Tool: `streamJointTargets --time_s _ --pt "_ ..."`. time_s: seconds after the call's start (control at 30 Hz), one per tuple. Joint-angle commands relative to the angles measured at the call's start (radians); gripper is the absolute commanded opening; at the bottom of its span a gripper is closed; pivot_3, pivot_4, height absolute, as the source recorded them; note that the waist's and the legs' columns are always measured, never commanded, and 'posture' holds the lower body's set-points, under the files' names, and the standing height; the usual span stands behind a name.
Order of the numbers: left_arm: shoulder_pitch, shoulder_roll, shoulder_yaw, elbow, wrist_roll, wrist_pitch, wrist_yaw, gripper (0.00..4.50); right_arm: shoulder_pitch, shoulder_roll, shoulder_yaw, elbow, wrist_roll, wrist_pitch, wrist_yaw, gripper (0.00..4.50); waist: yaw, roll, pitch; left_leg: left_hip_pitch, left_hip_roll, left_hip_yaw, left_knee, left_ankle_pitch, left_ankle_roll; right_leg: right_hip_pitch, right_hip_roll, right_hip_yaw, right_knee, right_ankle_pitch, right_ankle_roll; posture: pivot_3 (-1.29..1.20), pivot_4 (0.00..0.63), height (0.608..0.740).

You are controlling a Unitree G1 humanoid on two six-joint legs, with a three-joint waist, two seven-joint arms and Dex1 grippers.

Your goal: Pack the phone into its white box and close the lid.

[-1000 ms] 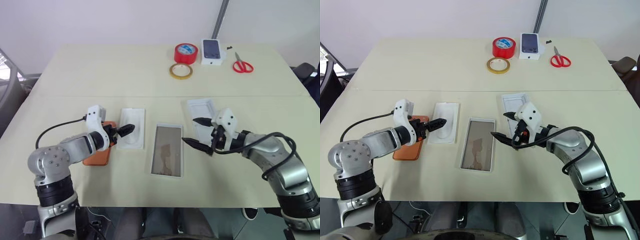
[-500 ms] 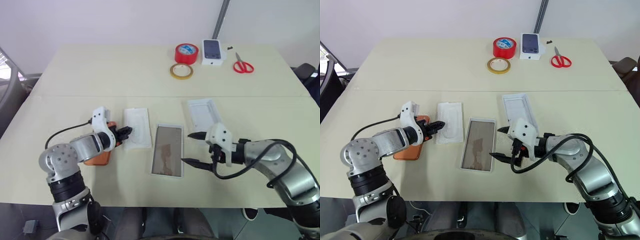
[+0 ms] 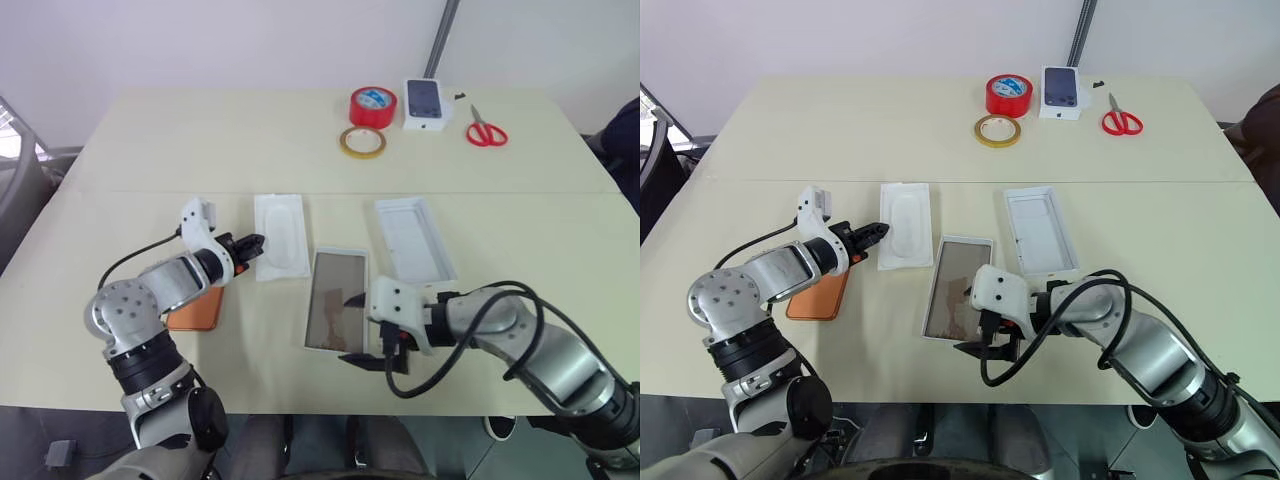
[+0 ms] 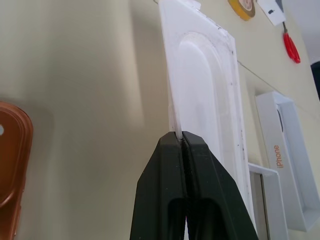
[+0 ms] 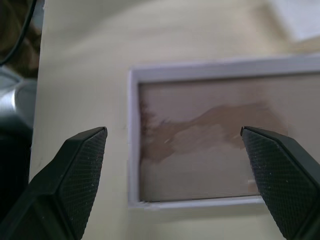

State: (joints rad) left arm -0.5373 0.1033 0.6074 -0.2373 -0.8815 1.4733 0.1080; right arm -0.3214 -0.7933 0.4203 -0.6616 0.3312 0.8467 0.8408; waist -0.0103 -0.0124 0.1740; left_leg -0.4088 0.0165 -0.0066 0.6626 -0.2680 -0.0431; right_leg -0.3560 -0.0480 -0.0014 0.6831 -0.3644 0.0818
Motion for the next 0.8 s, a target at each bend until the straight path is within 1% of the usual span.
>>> streamJointTargets --time_s 0.03,0.07,0.13,0.17,0.3,0.37,0.4,0.53,0.6,0.73,0.8 --pt "-0.024 0.029 0.011 -0.007 -0.02 -0.015 -0.025 0.03 -0.018 0.022 0.039 0.001 -0.022 0.024 -0.015 4.5 0.0 0.0 0.0 0.0 0.0 0.0 0.0 0.0 0.0 0.0 0.0 0.0 0.0 0.0 0.0 0.0 0.15 0.74" --pt "-0.026 0.032 0.012 -0.006 -0.019 -0.016 -0.027 0.03 -0.021 0.025 0.053 0.007 -0.035 0.031 -0.023 4.5 0.001 0.0 0.0 0.0 0.0 0.0 0.0 0.0 0.0 0.0 0.0 0.0 0.0 0.0 0.0 0.0 0.15 0.74" --pt "-0.029 0.035 0.014 -0.005 -0.019 -0.019 -0.031 0.0 -0.025 0.022 0.084 0.021 -0.071 0.034 -0.037 3.94 0.001 0.0 0.0 0.0 0.0 0.0 0.0 0.0 0.0 0.0 0.0 0.0 0.0 0.0 0.0 0.0 0.15 0.74" --pt "-0.029 0.035 0.012 -0.007 -0.02 -0.02 -0.033 0.0 -0.026 0.019 0.093 0.024 -0.088 0.026 -0.042 3.59 0.001 0.0 0.0 0.0 0.0 0.0 0.0 0.0 0.0 0.0 0.0 0.0 0.0 0.0 0.0 0.0 0.15 0.74" --pt "-0.025 0.034 0.002 -0.015 -0.022 -0.021 -0.042 0.0 -0.03 0.018 0.075 0.019 -0.101 0.007 -0.036 1.56 0.001 -0.001 0.0 0.0 0.0 0.0 0.0 0.0 0.0 0.0 0.0 0.0 0.0 0.0 0.0 0.0 0.15 0.74" --pt "-0.024 0.036 0.005 -0.016 -0.025 -0.023 -0.048 0.0 -0.037 0.021 0.057 0.015 -0.097 0.008 -0.033 0.46 0.001 -0.001 0.0 0.0 0.0 0.0 0.0 0.0 0.0 0.0 0.0 0.0 0.0 0.0 0.0 0.0 0.15 0.74" --pt "-0.025 0.038 0.007 -0.015 -0.026 -0.025 -0.051 0.0 -0.043 0.021 0.052 0.016 -0.102 0.001 -0.033 0.08 0.0 -0.001 0.0 0.0 0.0 0.0 0.0 0.0 0.0 0.0 0.0 0.0 0.0 0.0 0.0 0.0 0.15 0.74" --pt "-0.034 0.04 0.022 -0.011 -0.028 -0.039 -0.053 0.0 -0.065 0.024 0.052 0.037 -0.134 -0.042 -0.035 0.08 0.0 -0.001 0.0 0.0 0.0 0.0 0.0 0.0 0.0 0.0 0.0 0.0 0.0 0.0 0.0 0.0 0.15 0.74" --pt "-0.046 0.043 0.037 -0.004 -0.033 -0.051 -0.049 0.0 -0.091 0.042 0.058 0.08 -0.165 -0.078 -0.045 0.08 0.0 -0.001 0.0 0.0 0.0 0.0 0.0 0.0 0.0 0.0 0.0 0.0 0.0 0.0 0.0 0.0 0.15 0.74" --pt "-0.069 0.045 0.036 0.013 -0.028 -0.06 -0.044 0.0 -0.154 0.066 0.098 0.195 -0.244 -0.263 -0.006 0.08 0.0 -0.001 0.0 0.0 0.0 0.0 0.0 0.0 -0.001 0.0 0.0 0.0 0.0 0.0 0.0 0.0 0.15 0.74" --pt "-0.076 0.04 0.026 0.015 -0.028 -0.06 -0.046 0.0 -0.184 0.089 0.111 0.252 -0.264 -0.312 0.019 0.08 -0.001 -0.001 0.0 0.0 0.0 0.0 0.0 0.0 -0.001 0.0 0.0 0.0 0.0 0.0 0.0 0.0 0.15 0.74"
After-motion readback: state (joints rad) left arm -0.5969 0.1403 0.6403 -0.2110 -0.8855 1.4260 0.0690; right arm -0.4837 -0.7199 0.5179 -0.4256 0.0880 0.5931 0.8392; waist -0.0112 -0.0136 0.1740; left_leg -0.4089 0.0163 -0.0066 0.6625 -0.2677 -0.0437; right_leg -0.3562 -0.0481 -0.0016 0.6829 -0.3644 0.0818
